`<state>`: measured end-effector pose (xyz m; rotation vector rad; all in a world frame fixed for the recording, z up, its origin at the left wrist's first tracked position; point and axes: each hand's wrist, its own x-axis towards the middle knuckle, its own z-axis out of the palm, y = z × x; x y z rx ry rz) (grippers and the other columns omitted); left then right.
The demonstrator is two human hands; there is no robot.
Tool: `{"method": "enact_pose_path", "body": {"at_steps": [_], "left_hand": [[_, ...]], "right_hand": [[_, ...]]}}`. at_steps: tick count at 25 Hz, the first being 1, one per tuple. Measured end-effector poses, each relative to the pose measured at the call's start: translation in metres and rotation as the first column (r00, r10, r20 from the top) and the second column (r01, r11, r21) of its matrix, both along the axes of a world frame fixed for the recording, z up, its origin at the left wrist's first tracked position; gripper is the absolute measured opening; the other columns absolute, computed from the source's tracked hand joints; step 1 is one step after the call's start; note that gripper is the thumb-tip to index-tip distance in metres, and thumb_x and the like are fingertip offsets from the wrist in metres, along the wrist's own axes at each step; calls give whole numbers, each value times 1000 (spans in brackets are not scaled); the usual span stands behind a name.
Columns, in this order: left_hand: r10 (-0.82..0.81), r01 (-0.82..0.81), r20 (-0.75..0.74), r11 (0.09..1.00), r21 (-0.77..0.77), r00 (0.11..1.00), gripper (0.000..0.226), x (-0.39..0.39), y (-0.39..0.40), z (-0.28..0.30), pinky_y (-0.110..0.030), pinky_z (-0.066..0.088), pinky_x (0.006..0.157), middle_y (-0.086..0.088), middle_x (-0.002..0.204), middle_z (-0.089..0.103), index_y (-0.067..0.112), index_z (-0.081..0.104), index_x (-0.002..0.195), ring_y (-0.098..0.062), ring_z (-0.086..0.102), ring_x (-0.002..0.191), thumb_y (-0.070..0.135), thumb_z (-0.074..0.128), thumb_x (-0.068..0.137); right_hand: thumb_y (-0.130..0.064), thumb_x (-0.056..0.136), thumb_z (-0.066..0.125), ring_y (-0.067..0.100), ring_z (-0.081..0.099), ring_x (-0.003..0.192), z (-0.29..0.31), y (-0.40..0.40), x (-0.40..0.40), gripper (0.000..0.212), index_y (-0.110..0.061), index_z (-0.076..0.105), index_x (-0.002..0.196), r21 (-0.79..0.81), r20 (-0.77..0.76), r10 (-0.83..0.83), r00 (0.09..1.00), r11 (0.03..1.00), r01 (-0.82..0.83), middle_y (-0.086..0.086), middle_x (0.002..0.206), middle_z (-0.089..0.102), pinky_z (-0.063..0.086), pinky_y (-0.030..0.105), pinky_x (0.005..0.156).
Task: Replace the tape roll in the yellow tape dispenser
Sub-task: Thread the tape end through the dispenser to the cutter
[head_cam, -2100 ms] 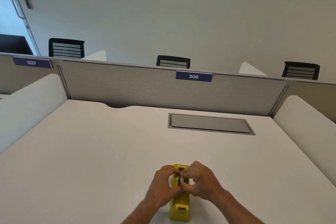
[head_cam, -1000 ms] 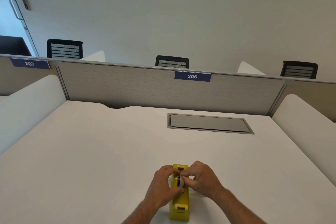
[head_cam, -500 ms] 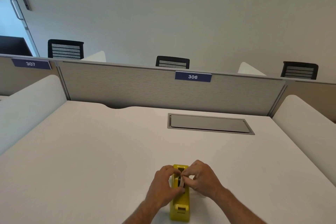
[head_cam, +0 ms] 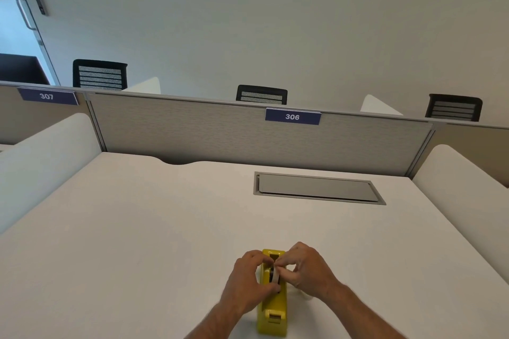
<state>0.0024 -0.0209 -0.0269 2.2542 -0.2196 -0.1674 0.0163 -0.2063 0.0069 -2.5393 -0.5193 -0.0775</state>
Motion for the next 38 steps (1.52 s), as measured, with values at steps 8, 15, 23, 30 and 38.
{"method": "enact_pose_path", "body": {"at_steps": [8,15,23,30,38], "left_hand": [[4,-4,13,1000,6,1000,49,0,-1,0,-16,28,90,33,119,43,56,51,104,1,41,116,70,70,61],[14,-14,13,1000,-2,1000,53,0,-1,1,-20,32,95,30,121,43,50,55,110,-1,40,117,63,74,62],[17,-17,0,1000,-10,1000,55,-1,0,2,-22,34,97,26,125,45,49,55,111,-4,42,120,58,77,61],[14,-14,30,1000,-14,999,53,-2,-1,3,-18,30,94,29,124,46,49,56,112,0,42,118,69,70,64],[18,-18,19,1000,-14,1000,54,-3,0,5,-24,38,99,22,129,51,46,57,111,-5,44,118,61,74,62]], "right_hand": [[-52,79,60,5,54,91,-2,3,-3,30,-35,75,98,-47,8,11,1000,999,-10,-21,93,74,55,23,71],[-51,79,63,4,55,92,1,3,0,25,-37,76,96,-16,-14,13,1000,1000,-13,-21,92,75,53,21,70],[-39,86,64,5,57,90,3,4,3,17,-32,78,93,0,-16,-1,1000,1000,1,-17,91,76,55,30,77],[-51,76,61,5,52,93,-1,5,-3,36,-34,73,106,-68,21,26,999,997,-25,-19,97,74,54,25,71],[-47,83,61,2,55,91,0,4,0,27,-34,76,102,-32,23,35,999,999,-34,-19,96,76,55,26,73]]}}
